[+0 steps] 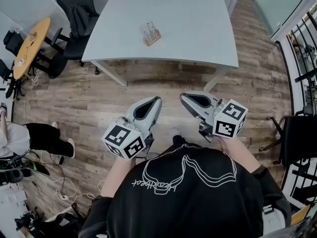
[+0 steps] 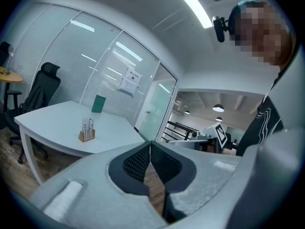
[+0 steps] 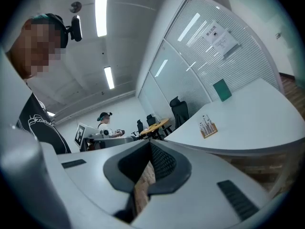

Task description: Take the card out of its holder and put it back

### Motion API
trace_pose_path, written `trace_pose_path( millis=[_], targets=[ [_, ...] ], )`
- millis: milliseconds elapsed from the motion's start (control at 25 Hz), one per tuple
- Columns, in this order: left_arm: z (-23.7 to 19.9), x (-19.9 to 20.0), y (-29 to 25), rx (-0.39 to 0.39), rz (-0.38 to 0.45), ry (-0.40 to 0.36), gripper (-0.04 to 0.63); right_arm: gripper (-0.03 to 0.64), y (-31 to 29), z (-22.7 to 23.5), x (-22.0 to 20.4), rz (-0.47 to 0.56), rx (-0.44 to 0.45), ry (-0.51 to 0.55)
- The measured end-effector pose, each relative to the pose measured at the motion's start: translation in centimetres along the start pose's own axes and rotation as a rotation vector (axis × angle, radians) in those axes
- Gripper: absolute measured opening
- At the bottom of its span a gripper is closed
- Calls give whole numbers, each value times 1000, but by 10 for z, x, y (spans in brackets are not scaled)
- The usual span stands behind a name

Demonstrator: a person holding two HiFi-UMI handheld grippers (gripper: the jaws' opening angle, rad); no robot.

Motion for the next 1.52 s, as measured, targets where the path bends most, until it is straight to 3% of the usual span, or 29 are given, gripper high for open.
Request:
trace_pose_path(
  millis=[160, 400, 720, 960, 1120, 1360, 1520],
  targets=[
    [-30, 22, -28, 0, -2, -5, 14, 9, -22, 40, 11, 7, -3, -21],
    [-64, 50, -64, -15, -19, -71, 15, 9, -55, 89, 32, 6, 13, 4],
    [-91, 56, -68, 2, 5, -66, 53, 9, -77, 104, 38, -6, 36, 31],
    [-111, 53, -77, -17, -40, -42, 110, 9, -85, 110, 35, -3, 15, 20],
    [-148, 65, -95, -2, -59, -22, 120, 9, -105, 131, 38, -12, -19, -2],
    [-201, 74, -129, 18, -138, -56, 120, 9, -135, 171, 37, -29, -76, -56],
    [-234, 82, -149, 48, -173, -119, 118, 9, -156, 195, 38, -32, -104, -79]
  ],
)
Point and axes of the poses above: the fingertips, and each gripper's own axes: y backward along the fingers, z to its right, x out of its top, the point moved 6 cm from there along y, backward along the fingers, and after that the axes turned 9 degrees about y, right-handed, at the moved point
